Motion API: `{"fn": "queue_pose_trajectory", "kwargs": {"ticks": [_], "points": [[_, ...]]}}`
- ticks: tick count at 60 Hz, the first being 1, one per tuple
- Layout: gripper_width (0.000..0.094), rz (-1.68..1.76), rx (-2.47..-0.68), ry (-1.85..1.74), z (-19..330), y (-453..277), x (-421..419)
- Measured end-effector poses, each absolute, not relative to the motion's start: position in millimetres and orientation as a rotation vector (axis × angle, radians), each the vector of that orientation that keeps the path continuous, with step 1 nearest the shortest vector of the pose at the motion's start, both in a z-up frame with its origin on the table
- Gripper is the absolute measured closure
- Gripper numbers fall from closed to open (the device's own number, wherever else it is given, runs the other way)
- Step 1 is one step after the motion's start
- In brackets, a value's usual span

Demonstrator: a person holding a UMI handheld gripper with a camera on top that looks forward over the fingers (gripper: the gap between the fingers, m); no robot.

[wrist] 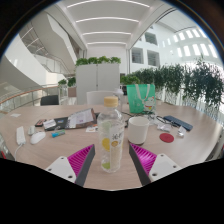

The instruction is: Pour water

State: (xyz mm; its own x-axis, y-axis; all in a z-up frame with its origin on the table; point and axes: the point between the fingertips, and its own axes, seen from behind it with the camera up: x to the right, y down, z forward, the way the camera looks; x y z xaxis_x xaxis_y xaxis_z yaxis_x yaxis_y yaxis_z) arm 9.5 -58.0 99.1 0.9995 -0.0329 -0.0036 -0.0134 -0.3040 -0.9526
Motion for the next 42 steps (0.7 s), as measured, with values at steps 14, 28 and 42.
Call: {"fn": "queue_pose_trajectory", "kwargs": {"ticks": [14,28,42], "points": [[0.0302,-0.018,-1.819,-0.074,74,13,7],[0.0566,-0.062,-1.793,0.005,73,30,17],[0.0581,0.271,-1.868,0.147,101,51,-13]]}}
